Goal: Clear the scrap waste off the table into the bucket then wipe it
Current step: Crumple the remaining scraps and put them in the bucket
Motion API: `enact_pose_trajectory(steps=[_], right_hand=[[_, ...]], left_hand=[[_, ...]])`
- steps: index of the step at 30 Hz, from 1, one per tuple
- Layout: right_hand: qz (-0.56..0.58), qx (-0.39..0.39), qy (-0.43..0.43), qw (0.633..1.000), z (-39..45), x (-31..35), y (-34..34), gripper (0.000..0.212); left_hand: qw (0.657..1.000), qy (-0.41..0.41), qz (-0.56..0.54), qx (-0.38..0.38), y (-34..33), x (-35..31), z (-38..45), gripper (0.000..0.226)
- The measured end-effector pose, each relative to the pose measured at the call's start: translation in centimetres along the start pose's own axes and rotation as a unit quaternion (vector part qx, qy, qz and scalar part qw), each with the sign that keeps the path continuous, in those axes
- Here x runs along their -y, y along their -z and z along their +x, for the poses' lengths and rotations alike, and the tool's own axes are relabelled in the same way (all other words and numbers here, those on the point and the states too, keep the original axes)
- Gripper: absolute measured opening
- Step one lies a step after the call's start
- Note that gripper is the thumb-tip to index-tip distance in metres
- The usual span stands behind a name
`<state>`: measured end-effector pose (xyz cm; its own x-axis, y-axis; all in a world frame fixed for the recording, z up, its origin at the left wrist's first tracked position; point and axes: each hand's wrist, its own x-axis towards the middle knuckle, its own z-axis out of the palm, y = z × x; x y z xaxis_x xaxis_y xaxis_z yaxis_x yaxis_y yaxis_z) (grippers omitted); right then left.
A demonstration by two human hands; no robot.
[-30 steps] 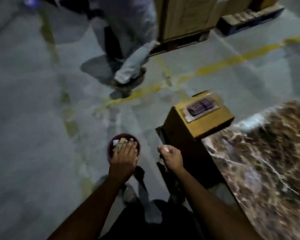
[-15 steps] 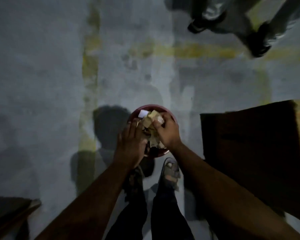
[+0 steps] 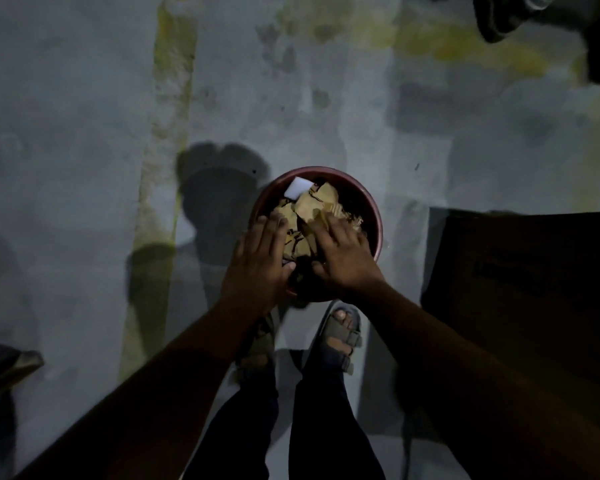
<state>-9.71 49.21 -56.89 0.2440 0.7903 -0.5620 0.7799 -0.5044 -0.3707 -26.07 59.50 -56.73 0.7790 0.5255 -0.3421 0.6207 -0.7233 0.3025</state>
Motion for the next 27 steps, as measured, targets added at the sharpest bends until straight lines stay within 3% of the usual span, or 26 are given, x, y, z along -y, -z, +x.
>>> enact_pose_trajectory(steps=[3,6,12,17,22,27], right_hand=[[-0.089,0.046,0.020,0.995,1.6,-0.3,-2.6,0.074],[-0.109,0.079,0.010,0.991,2.4,-1.6,-5.6,0.085],[-0.080,0.001,0.029,0.996,1.0,-1.3,-4.7,0.076],[-0.022,-0.049,-0.015,0.998,-5.5,1.4,2.0,0.083],[-0.007,-0.088,-0.060,0.994,-15.5,5.7,11.6,0.074],[0.046,-0.174,-0.106,0.978,-27.3,10.5,19.9,0.064]], left_hand=[[0.998,-0.054,0.009,0.012,-2.5,0.3,2.2,0.072],[0.992,-0.096,0.064,0.059,-5.1,1.0,3.5,0.069],[0.996,-0.037,0.028,0.074,-4.4,0.3,3.0,0.080],[0.997,0.021,0.008,0.074,3.4,-2.7,-0.9,0.081],[0.997,-0.034,0.044,0.048,16.2,-8.5,-6.1,0.072],[0.990,-0.127,0.060,0.020,28.7,-16.3,-11.7,0.073]])
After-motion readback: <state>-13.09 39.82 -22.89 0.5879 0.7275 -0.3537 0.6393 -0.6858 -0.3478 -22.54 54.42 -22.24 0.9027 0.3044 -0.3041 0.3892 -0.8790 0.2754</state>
